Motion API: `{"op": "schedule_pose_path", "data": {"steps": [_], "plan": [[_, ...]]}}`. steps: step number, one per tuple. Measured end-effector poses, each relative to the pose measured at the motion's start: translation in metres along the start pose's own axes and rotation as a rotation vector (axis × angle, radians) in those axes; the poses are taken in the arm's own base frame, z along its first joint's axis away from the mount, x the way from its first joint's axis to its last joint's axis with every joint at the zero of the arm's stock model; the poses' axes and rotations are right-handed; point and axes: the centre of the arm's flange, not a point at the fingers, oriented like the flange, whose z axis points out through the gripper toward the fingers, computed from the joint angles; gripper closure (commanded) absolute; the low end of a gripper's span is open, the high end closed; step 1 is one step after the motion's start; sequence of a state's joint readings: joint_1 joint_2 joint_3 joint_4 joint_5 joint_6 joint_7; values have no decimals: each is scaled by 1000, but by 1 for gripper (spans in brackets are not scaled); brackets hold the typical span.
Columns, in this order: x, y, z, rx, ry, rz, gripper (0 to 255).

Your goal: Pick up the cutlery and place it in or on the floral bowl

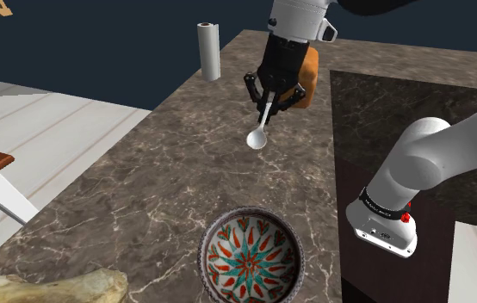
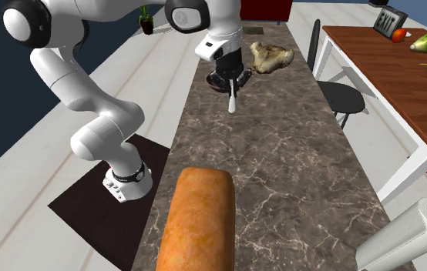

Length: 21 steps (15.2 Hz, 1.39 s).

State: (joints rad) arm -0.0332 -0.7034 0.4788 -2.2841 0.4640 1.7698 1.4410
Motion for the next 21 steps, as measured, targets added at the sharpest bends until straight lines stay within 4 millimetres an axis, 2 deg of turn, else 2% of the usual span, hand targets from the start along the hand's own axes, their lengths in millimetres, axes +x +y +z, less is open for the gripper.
{"op": "schedule_pose_path", "data": {"steps": [17, 19, 21], "plan": [[-228, 31, 19, 0, 1, -1, 255], [-239, 37, 27, 0, 0, 0, 255], [-242, 38, 36, 0, 0, 1, 255]]}}
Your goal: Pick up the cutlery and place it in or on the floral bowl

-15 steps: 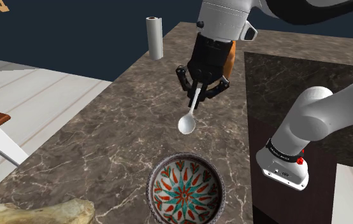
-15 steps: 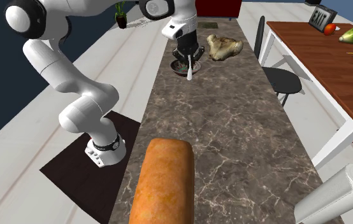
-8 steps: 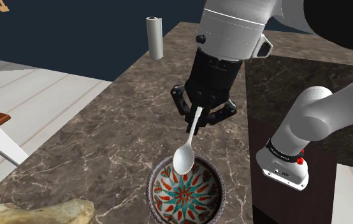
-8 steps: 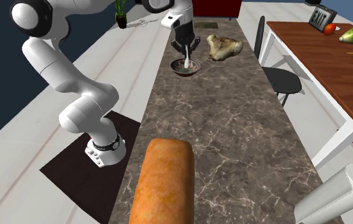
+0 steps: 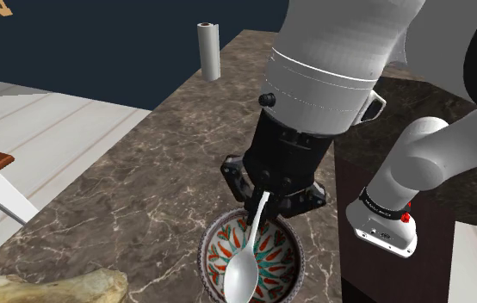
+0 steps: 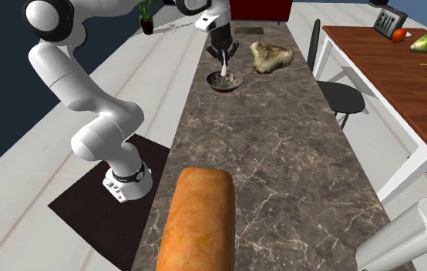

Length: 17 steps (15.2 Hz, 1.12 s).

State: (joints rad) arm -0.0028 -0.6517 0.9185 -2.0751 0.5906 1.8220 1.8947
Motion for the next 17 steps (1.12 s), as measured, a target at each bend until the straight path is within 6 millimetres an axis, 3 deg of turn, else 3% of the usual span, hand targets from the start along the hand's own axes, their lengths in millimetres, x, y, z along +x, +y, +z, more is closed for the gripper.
{"op": "schedule_pose_path", "data": {"steps": [11, 17], "plan": [[7, 10, 57, 0, 0, 1, 255], [8, 11, 64, 0, 0, 0, 255]]}}
